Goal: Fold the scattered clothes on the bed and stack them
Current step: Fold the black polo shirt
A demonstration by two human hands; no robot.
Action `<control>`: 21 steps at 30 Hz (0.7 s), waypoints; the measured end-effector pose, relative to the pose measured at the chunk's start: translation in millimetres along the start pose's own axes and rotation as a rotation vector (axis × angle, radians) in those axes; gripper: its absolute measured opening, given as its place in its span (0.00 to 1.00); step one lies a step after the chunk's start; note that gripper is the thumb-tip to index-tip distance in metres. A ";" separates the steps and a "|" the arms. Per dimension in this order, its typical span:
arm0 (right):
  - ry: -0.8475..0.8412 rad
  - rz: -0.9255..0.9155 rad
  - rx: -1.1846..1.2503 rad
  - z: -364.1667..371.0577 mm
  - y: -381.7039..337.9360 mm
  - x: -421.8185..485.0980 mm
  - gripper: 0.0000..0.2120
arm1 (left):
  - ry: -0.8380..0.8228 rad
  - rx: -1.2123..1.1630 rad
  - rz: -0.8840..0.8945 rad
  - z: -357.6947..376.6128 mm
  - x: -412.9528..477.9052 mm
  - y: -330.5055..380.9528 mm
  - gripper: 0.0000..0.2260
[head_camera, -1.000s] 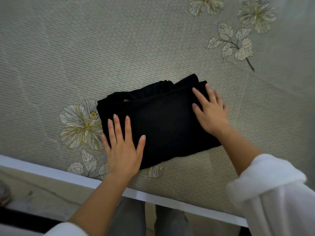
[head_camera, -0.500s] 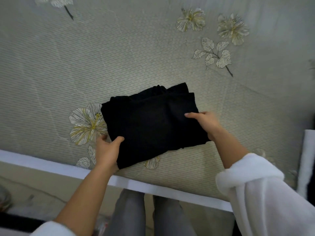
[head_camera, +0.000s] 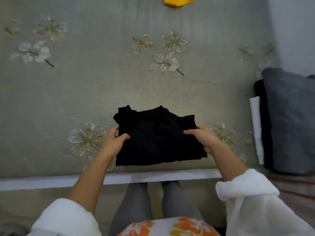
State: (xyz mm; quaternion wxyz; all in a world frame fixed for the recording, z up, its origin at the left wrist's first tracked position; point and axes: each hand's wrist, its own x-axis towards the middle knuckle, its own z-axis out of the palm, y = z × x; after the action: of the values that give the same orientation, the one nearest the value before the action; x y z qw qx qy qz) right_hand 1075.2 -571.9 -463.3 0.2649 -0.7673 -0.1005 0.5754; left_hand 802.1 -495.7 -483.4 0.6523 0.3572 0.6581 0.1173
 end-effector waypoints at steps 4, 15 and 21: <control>0.108 -0.027 0.143 -68.9 18.4 -34.8 0.14 | -0.153 0.086 0.051 58.7 -13.7 30.9 0.25; 0.312 -0.142 0.485 -274.6 77.9 -112.3 0.14 | -0.464 0.346 0.251 275.6 -66.5 137.8 0.23; 0.445 -0.212 0.678 -373.8 94.2 -124.2 0.15 | -0.602 0.554 0.405 417.9 -88.4 193.5 0.16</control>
State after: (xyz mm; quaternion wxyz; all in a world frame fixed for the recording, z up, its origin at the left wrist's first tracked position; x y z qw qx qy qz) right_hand 1371.4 -816.7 -335.6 0.5754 -0.7278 0.0757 0.3655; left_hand 1247.9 -542.1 -345.6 0.6586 0.6577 0.3625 -0.0470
